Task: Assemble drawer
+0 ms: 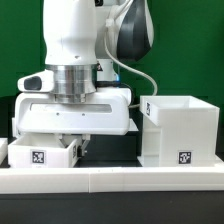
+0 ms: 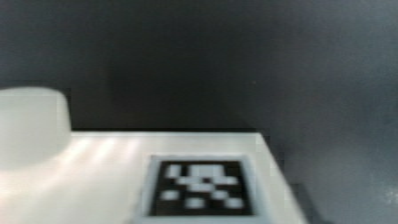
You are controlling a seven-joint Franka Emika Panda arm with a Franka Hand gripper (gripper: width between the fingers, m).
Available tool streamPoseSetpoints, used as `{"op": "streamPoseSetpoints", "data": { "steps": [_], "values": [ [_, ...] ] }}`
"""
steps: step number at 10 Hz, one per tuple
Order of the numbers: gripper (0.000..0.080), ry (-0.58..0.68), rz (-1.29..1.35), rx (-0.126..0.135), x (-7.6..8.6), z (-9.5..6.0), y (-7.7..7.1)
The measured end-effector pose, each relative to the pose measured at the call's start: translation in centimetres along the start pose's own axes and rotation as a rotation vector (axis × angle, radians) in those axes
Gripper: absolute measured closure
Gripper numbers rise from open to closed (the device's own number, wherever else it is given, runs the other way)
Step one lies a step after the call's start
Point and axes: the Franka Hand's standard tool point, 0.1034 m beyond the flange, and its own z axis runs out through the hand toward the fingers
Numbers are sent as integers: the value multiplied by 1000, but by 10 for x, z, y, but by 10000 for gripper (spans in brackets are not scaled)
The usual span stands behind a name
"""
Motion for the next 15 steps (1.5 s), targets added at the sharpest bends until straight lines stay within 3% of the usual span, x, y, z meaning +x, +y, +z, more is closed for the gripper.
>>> {"op": "streamPoseSetpoints", "data": {
  "steps": [2, 6, 9, 10, 15],
  "values": [
    [759, 0, 0, 0, 0, 0, 0],
    [759, 0, 0, 0, 0, 0, 0],
    [758, -2, -207, -11, 0, -4, -3],
    [758, -22, -251, -4, -1, -7, -3],
    [758, -13, -328, -4, -3, -10, -2]
  ]
}}
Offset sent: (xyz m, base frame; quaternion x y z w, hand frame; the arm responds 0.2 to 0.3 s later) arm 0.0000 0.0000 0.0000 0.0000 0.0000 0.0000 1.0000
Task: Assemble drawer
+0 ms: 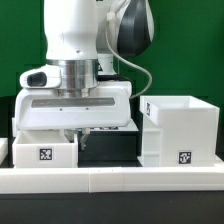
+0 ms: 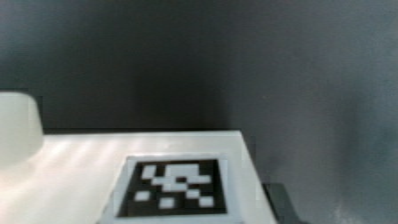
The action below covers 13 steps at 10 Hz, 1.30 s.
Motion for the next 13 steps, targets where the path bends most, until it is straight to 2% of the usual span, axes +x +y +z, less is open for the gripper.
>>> {"op": "streamPoseSetpoints", "data": {
  "steps": [2, 4, 7, 9, 13],
  "values": [
    [758, 0, -249, -11, 3, -6, 0],
    [758, -1, -481, -15, 1, -3, 0],
    [758, -15, -658, -14, -3, 0, 3],
    [758, -18, -878, -37, -7, 2, 0],
    [758, -53, -1181, -37, -11, 5, 3]
  ]
}}
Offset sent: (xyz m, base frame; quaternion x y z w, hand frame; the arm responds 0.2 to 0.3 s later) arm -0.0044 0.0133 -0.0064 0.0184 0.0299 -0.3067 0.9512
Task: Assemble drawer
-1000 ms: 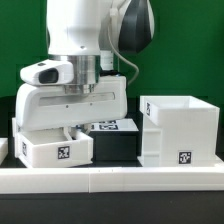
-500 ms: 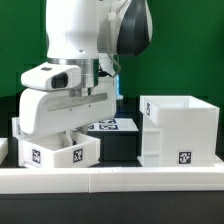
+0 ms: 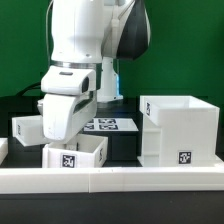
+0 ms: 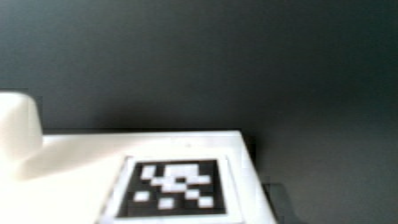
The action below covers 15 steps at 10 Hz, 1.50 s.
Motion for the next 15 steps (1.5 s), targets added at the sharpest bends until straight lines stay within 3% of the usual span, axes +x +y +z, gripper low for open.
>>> {"op": "streamPoseSetpoints", "data": {
  "steps": [3, 4, 8, 12, 15],
  "values": [
    [758, -21, -188, 0, -5, 1, 0],
    [758, -18, -205, -31, -3, -1, 3],
    [758, -15, -303, -27, 30, -1, -4],
    [758, -14, -296, -26, 27, 0, -4],
    [758, -3, -300, -25, 43, -2, -4]
  ]
}}
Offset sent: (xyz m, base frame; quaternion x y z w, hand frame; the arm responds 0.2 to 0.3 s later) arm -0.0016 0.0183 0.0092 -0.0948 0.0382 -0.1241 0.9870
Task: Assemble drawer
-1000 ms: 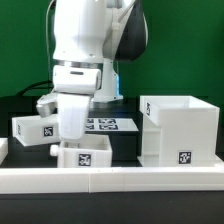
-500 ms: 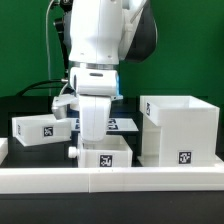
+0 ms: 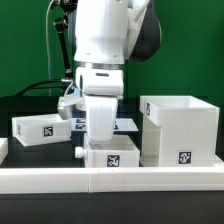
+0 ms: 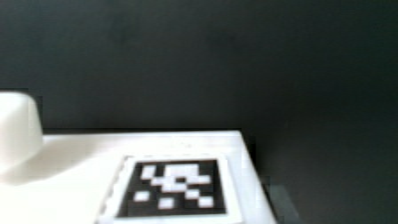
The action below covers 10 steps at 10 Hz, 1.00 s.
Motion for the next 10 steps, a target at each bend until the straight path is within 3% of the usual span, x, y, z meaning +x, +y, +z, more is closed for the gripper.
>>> {"op": "streamPoseSetpoints", "data": {
  "steps": [3, 4, 8, 10],
  "values": [
    [758, 5, 2, -5, 7, -1, 4],
    [758, 5, 4, 11, 6, 0, 2],
    [758, 9, 6, 23, 13, -1, 3],
    [758, 10, 11, 21, 7, -2, 6]
  ]
}}
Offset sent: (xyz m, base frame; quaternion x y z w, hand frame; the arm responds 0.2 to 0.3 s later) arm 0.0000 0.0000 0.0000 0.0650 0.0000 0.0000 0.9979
